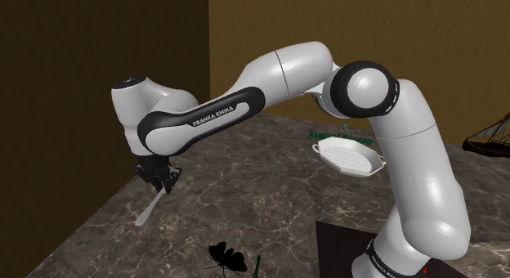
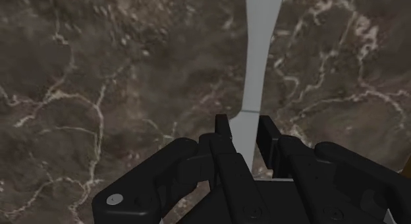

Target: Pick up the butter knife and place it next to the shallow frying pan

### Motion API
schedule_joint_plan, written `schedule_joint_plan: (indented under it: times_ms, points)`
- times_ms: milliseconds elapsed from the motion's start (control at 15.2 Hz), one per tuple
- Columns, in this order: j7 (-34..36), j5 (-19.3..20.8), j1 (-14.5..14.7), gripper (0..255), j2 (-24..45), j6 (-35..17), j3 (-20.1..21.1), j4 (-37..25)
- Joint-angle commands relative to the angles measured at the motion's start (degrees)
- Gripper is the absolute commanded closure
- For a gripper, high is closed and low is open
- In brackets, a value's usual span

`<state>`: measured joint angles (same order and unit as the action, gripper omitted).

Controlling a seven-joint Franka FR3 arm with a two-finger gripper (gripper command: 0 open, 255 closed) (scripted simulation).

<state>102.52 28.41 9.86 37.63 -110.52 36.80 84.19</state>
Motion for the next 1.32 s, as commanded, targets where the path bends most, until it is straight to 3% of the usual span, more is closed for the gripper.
schedule_joint_plan:
  times_ms: [0, 1188, 1254]
  points:
    - [-0.3, -0.3, -0.1, 255, -0.4, 0.9, 0.2, -0.5]
    - [-3.1, -3.0, 0.8, 255, -3.7, 12.3, 1.8, -9.6]
    - [-3.5, -4.0, -1.4, 255, -6.4, 10.7, 2.4, -5.5]
